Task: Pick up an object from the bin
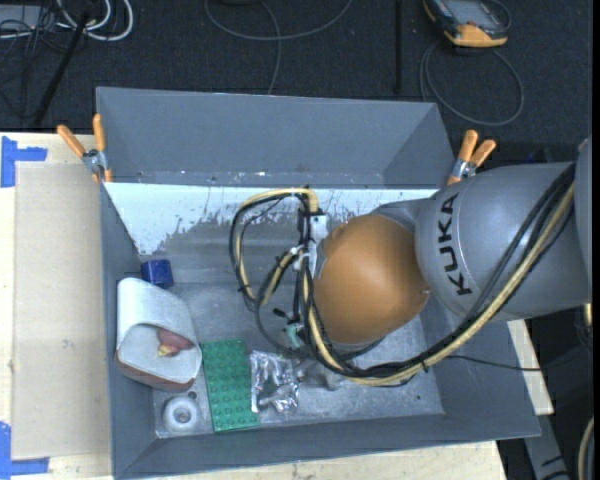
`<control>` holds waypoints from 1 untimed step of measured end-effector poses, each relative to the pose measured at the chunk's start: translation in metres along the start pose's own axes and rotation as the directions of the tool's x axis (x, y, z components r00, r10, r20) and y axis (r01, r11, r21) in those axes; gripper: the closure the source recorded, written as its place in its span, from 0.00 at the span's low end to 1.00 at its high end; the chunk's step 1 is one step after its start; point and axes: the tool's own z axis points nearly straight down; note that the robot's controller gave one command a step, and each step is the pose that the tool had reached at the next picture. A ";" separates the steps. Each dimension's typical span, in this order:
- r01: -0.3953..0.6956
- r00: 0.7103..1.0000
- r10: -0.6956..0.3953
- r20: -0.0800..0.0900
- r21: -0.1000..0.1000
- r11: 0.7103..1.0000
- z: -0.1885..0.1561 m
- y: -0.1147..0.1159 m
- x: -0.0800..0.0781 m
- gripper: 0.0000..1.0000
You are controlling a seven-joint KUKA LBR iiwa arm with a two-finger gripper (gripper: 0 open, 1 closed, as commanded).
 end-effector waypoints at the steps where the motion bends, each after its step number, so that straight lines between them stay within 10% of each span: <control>1: -0.002 1.000 0.002 0.006 0.007 1.000 -0.002 -0.002 -0.002 1.00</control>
Offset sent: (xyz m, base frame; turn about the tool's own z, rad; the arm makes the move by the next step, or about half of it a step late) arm 0.0000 0.0000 0.0000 0.0000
